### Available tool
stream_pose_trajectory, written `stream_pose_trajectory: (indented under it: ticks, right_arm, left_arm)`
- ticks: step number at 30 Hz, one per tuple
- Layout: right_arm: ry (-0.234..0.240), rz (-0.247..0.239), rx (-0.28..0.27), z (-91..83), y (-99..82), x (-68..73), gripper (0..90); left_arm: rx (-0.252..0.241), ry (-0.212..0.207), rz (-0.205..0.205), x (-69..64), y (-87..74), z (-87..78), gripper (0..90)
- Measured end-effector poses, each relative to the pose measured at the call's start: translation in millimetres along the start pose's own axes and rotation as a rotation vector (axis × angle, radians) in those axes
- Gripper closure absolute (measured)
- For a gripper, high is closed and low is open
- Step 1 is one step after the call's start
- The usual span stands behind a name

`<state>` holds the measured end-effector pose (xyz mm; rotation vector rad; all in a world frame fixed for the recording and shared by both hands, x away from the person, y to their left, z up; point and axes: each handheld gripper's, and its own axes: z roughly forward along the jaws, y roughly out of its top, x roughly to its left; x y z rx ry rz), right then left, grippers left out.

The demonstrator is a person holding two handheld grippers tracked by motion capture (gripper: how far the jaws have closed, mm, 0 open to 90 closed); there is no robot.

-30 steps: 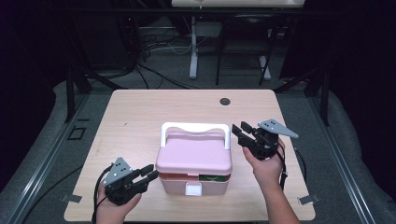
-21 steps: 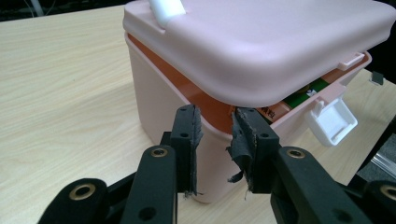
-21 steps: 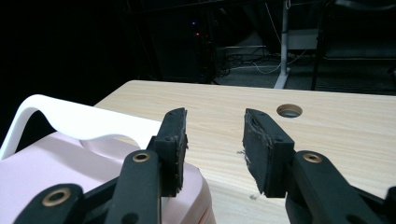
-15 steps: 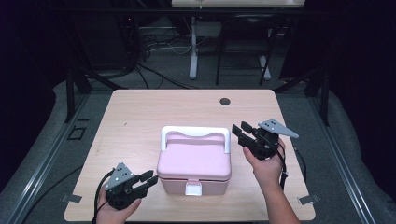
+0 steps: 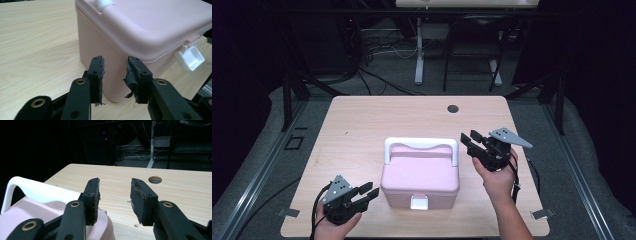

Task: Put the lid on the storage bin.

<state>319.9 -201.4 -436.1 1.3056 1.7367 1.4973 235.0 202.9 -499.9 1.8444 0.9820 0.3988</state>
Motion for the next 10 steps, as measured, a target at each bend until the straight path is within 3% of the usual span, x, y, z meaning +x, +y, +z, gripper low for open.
stream_pose_trajectory:
  ticks: [5, 10]
  right_arm:
    - [0.023, -0.001, -0.013, -3.6, 3.8, 3.7, 56.9]
    - [0.084, 0.013, 0.003, -2.3, 5.8, 7.8, 50.8]
  left_arm:
    - [-0.005, 0.013, -0.026, 3.7, -2.4, 0.1, 59.0]
    - [-0.013, 0.014, -0.035, 3.9, -3.2, 0.7, 54.5]
